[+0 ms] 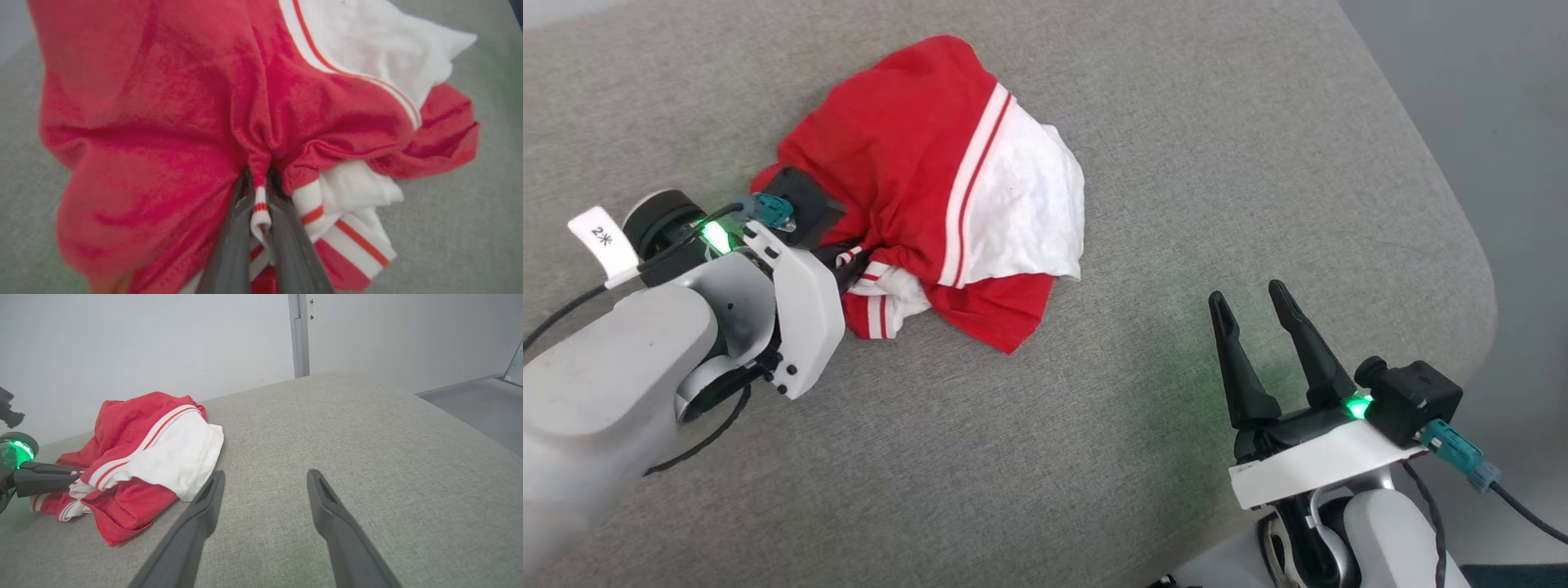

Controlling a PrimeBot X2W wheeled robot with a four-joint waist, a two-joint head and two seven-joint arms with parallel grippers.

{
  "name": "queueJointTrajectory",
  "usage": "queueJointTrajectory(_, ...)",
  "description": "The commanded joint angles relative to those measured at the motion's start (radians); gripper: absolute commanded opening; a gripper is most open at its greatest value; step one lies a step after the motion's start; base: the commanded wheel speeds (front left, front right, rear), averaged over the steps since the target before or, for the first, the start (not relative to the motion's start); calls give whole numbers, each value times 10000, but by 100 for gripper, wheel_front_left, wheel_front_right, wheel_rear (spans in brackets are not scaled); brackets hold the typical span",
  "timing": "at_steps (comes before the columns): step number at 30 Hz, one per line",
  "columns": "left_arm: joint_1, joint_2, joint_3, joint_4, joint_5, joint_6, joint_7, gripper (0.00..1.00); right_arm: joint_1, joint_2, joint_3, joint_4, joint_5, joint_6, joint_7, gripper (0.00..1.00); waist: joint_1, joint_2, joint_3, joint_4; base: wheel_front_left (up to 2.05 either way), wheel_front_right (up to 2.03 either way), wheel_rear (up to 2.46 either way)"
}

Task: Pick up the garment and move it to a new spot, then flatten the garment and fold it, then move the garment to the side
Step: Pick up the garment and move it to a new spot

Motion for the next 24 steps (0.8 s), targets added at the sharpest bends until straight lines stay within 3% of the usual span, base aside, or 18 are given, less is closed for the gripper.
queueJointTrajectory(1, 588, 69, -258, 149, 432, 21, 508, 0, 30, 4, 61, -75, 81, -7, -22, 100, 0, 0, 150, -153, 0, 0, 0)
queueJointTrajectory(7, 1029, 196, -411, 304, 1672, 21, 1508, 0, 48, 3, 202, -173, 271, -7, -22, 100, 0, 0, 323, -344, 0, 0, 0)
queueJointTrajectory(10, 928, 242, -427, 295, 1892, 21, 1464, 0, 63, 3, 182, -178, 283, -7, -22, 100, 0, 0, 312, -301, 0, 0, 0)
queueJointTrajectory(12, 750, 239, -394, 237, 1978, 21, 1182, 47, 41, 3, 132, -136, 178, -7, -22, 100, 0, 0, 252, -147, 0, 0, 0)
queueJointTrajectory(13, 621, 217, -362, 210, 1968, 21, 1008, 77, 21, 4, 100, -98, 108, -7, -22, 100, 0, 0, 205, -34, 0, 0, 0)
queueJointTrajectory(14, 487, 183, -333, 191, 1902, 21, 810, 99, -5, 3, 63, -54, 23, -7, -22, 100, 0, 0, 144, 92, 0, 0, 0)
queueJointTrajectory(24, 19, -713, -119, 267, 230, 16, -2265, 100, -339, -3, -772, 613, -1451, -7, -22, 100, 0, 0, -1006, 2051, 0, 0, 0)
